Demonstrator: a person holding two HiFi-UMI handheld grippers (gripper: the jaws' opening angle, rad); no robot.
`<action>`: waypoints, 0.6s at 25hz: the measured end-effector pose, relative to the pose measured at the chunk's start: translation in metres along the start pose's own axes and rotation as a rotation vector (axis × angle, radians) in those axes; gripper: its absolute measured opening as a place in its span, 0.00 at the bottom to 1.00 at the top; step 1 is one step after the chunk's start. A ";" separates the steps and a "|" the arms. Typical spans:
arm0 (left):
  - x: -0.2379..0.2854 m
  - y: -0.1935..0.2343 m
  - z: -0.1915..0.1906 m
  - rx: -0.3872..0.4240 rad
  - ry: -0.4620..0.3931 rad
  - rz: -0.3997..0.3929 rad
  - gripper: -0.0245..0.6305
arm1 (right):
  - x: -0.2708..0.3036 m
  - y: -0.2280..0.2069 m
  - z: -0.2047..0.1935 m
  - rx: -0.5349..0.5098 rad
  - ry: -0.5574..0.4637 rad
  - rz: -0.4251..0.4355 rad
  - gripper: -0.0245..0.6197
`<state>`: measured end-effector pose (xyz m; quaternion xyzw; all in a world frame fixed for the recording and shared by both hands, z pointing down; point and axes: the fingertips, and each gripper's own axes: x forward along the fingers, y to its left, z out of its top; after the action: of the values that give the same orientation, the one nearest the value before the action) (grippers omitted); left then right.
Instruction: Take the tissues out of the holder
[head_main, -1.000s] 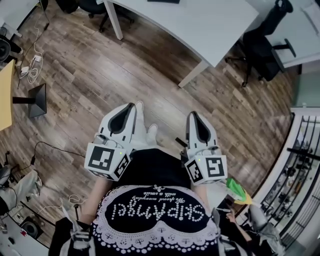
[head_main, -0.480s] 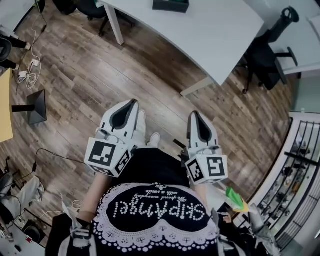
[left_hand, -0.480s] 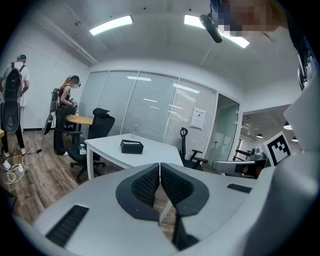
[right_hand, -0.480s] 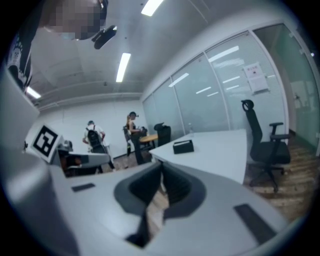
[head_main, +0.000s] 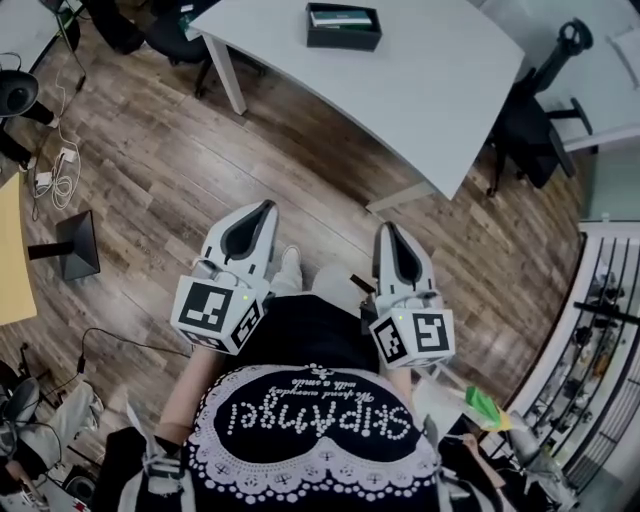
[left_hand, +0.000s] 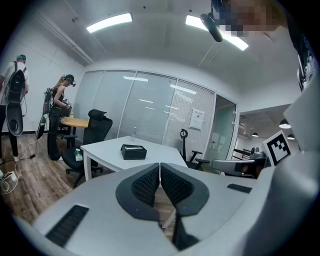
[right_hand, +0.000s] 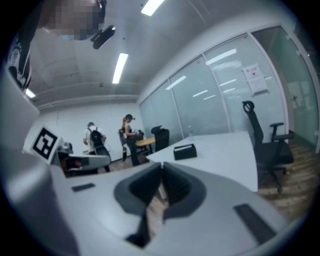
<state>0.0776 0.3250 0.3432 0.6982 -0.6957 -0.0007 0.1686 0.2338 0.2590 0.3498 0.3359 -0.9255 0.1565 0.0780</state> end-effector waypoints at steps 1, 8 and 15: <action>0.002 0.005 0.001 -0.002 0.001 0.001 0.08 | 0.004 0.001 0.000 0.001 0.003 -0.003 0.09; 0.014 0.024 0.003 -0.005 0.007 0.004 0.08 | 0.022 -0.002 0.005 -0.007 0.007 -0.021 0.10; 0.025 0.039 0.006 -0.027 0.023 0.016 0.08 | 0.044 -0.004 0.011 -0.005 0.029 -0.020 0.09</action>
<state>0.0387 0.3000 0.3532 0.6904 -0.6992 -0.0008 0.1859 0.2024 0.2257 0.3519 0.3428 -0.9212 0.1583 0.0938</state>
